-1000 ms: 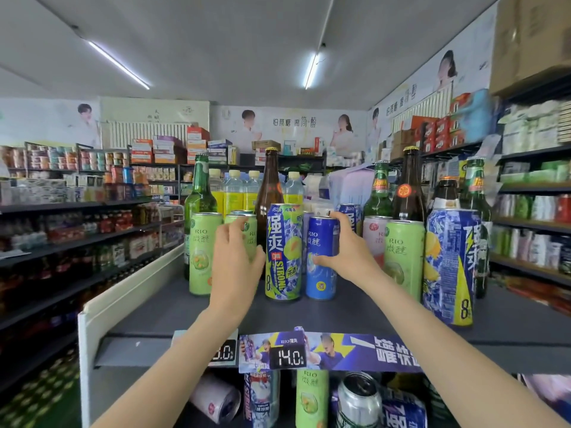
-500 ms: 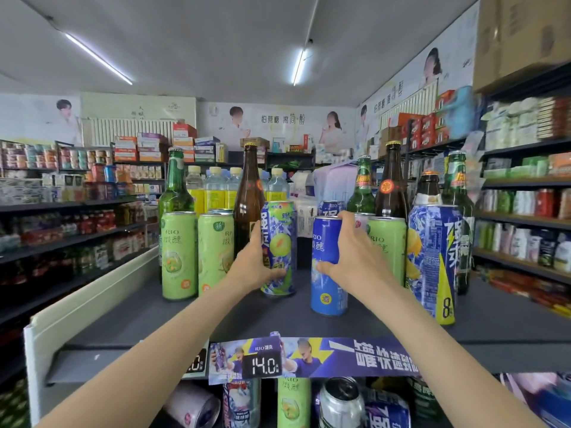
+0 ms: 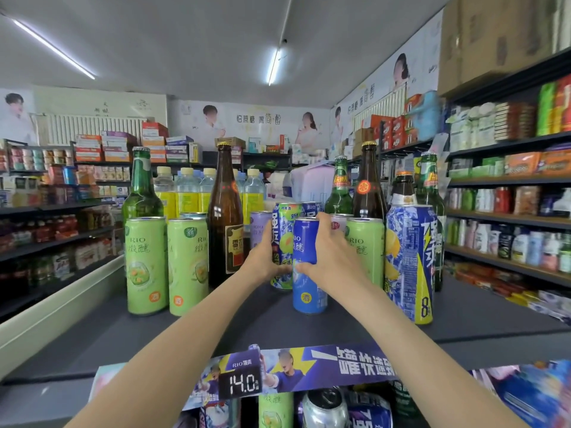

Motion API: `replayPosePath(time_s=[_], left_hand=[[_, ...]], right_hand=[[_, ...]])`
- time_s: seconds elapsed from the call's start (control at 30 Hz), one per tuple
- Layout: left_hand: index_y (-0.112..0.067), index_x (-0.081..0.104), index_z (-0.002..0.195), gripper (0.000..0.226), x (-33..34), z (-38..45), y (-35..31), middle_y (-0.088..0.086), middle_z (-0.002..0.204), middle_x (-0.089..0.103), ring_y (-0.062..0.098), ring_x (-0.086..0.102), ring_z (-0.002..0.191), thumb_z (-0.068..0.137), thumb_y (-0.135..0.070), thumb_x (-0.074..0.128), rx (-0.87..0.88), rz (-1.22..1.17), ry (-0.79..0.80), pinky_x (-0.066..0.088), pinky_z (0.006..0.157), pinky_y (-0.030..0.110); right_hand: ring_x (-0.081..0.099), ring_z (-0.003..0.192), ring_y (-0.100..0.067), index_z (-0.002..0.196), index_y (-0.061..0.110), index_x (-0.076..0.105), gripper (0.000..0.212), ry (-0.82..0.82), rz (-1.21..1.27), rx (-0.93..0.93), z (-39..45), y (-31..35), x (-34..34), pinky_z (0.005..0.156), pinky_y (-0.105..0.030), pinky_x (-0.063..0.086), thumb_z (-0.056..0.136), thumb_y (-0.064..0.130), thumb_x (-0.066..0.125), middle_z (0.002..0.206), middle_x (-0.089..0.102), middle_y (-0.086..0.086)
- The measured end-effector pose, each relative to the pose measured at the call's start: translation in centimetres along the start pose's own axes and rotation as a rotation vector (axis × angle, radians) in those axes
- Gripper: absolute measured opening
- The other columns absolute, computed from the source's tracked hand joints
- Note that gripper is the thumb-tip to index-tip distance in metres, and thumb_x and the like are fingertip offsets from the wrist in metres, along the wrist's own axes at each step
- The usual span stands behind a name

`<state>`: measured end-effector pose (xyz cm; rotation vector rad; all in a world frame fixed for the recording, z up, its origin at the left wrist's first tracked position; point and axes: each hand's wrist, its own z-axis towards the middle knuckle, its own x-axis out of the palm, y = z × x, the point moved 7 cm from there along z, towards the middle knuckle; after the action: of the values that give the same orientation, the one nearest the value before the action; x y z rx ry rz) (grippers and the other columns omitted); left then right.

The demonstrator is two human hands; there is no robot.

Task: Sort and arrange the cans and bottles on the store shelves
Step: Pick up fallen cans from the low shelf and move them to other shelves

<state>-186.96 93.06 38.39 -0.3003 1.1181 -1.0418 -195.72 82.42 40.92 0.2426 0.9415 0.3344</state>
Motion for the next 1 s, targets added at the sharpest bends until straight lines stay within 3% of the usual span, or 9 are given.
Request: replayPosePath(time_s=[0.17, 0.27, 0.37, 0.47, 0.57, 0.67, 0.8, 0.93, 1.0], left_hand=[[-0.011, 0.016, 0.146, 0.078, -2.6, -1.8, -1.2, 0.010, 0.138, 0.046, 0.025, 0.051, 0.119, 0.085, -0.014, 0.065, 0.074, 0.219, -0.026, 0.037, 0.096, 0.026], [-0.008, 0.039, 0.134, 0.048, -6.0, -4.8, -2.4, 0.010, 0.126, 0.053, 0.026, 0.058, 0.103, 0.088, -0.009, 0.054, 0.269, 0.373, -0.249, 0.046, 0.088, 0.037], [-0.006, 0.055, 0.115, 0.033, -9.5, -8.1, -3.7, 0.011, 0.107, 0.058, 0.027, 0.054, 0.094, 0.082, -0.007, 0.048, 0.489, 0.593, -0.501, 0.037, 0.079, 0.030], [-0.010, 0.060, 0.110, 0.037, -13.2, -9.0, -2.9, 0.008, 0.108, 0.061, 0.028, 0.054, 0.101, 0.078, -0.019, 0.044, 0.432, 0.803, -0.691, 0.029, 0.091, 0.033], [-0.019, 0.061, 0.116, 0.052, -14.9, -8.7, -0.6, 0.001, 0.121, 0.059, 0.029, 0.046, 0.122, 0.082, -0.043, 0.029, 0.181, 0.862, -0.602, 0.017, 0.108, 0.051], [-0.033, 0.047, 0.128, 0.060, -15.4, -8.5, 1.4, -0.009, 0.132, 0.049, 0.022, 0.033, 0.131, 0.081, -0.060, 0.020, 0.015, 0.855, -0.463, 0.008, 0.108, 0.059], [-0.035, 0.043, 0.129, 0.075, -15.7, -8.6, 1.2, -0.008, 0.133, 0.047, 0.022, 0.036, 0.125, 0.072, -0.071, 0.012, 0.025, 0.905, -0.437, 0.030, 0.101, 0.049], [-0.034, 0.040, 0.133, 0.052, -16.1, -8.2, 1.1, -0.007, 0.132, 0.046, 0.021, 0.035, 0.125, 0.089, -0.062, 0.035, -0.049, 0.967, -0.428, 0.031, 0.099, 0.044], [-0.034, 0.040, 0.133, 0.051, -16.3, -8.3, 1.2, -0.006, 0.131, 0.046, 0.022, 0.034, 0.124, 0.089, -0.059, 0.036, -0.061, 0.966, -0.437, 0.031, 0.097, 0.043]], right_hand=[[0.058, 0.097, -0.028, 0.137, 0.023, 0.016, 0.083, 0.022, 0.119, -0.042, 0.3, -0.3, -0.5, 0.074, -0.035, 0.047, 0.078, 0.028, 0.074, 0.121, 0.051, -0.008], [0.056, 0.085, -0.020, 0.131, 0.022, 0.025, 0.080, 0.059, 0.220, -0.055, 0.8, 0.1, -0.4, 0.067, -0.030, 0.042, 0.073, 0.023, 0.079, 0.109, 0.058, -0.003], [0.056, 0.091, -0.020, 0.133, 0.021, 0.027, 0.082, 0.100, 0.328, -0.095, 1.3, 2.1, 1.2, 0.073, -0.031, 0.043, 0.071, 0.019, 0.080, 0.111, 0.060, -0.003], [0.056, 0.094, -0.018, 0.134, 0.021, 0.027, 0.082, 0.139, 0.408, -0.164, 2.1, 5.2, 3.4, 0.075, -0.028, 0.041, 0.071, 0.016, 0.080, 0.111, 0.058, -0.001], [0.056, 0.098, -0.021, 0.133, 0.021, 0.028, 0.081, 0.163, 0.470, -0.202, 3.1, 7.6, 5.8, 0.076, -0.029, 0.041, 0.070, 0.015, 0.080, 0.114, 0.058, -0.005], [0.052, 0.106, -0.024, 0.134, 0.023, 0.029, 0.084, 0.159, 0.469, -0.224, 4.1, 8.9, 7.3, 0.078, -0.030, 0.044, 0.069, 0.019, 0.081, 0.119, 0.052, -0.008], [0.044, 0.110, -0.022, 0.140, 0.026, 0.025, 0.086, 0.181, 0.521, -0.233, 4.9, 9.8, 8.2, 0.082, -0.021, 0.034, 0.073, 0.019, 0.079, 0.126, 0.035, -0.010], [0.040, 0.115, -0.019, 0.143, 0.027, 0.023, 0.089, 0.219, 0.554, -0.249, 5.4, 10.5, 8.8, 0.086, -0.021, 0.029, 0.074, 0.021, 0.078, 0.128, 0.034, -0.010], [0.042, 0.118, -0.018, 0.143, 0.029, 0.022, 0.092, 0.258, 0.587, -0.273, 5.9, 10.5, 9.4, 0.097, -0.025, 0.033, 0.072, 0.024, 0.080, 0.130, 0.038, -0.008]])
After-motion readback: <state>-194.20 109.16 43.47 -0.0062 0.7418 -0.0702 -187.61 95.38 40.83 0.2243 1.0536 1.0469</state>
